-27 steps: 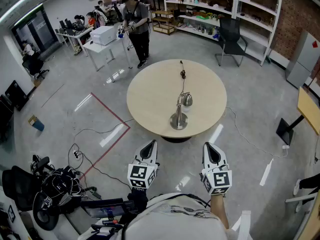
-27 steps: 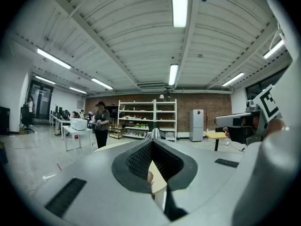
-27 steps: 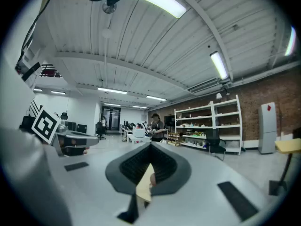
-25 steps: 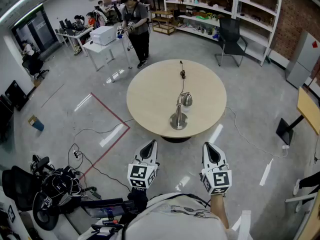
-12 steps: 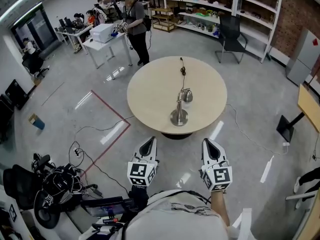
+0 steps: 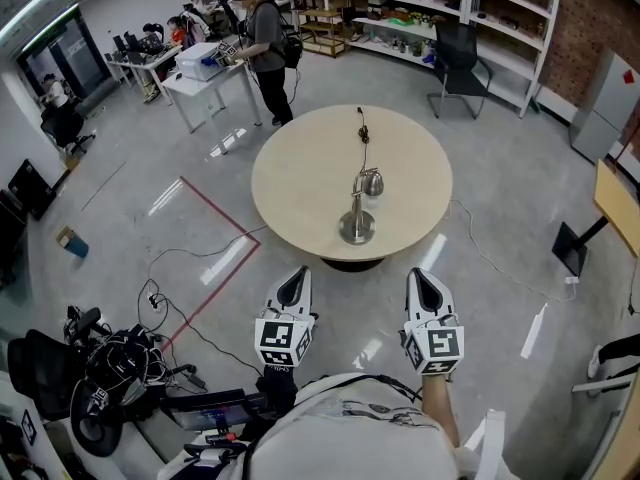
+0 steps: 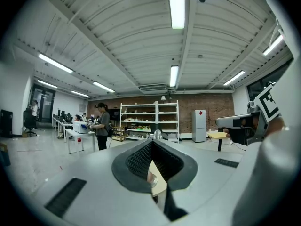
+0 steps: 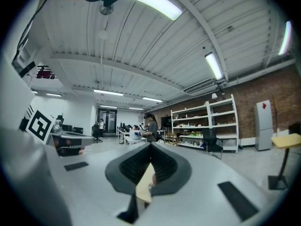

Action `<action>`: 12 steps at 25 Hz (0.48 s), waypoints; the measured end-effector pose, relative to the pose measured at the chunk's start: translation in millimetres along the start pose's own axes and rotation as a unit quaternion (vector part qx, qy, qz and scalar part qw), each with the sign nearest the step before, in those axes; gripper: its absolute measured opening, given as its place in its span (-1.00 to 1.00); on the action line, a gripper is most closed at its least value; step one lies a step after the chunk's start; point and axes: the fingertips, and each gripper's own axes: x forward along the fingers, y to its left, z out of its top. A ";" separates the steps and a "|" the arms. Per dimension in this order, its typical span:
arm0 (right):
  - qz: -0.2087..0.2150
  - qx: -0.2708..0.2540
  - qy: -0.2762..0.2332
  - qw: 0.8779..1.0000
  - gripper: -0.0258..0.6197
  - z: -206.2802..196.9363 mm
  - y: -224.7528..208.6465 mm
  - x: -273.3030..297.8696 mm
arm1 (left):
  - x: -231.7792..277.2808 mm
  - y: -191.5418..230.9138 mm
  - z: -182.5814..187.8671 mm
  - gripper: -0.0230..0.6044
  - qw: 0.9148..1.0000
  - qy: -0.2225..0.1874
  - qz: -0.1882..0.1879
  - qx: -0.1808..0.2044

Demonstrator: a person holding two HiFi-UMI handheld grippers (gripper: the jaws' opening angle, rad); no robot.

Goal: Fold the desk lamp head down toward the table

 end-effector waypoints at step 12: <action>0.015 0.007 0.004 1.000 -0.91 -3.4 -2.5 -2.8 | 1.8 -14.7 -2.2 -0.93 1.000 0.007 -0.002 0.005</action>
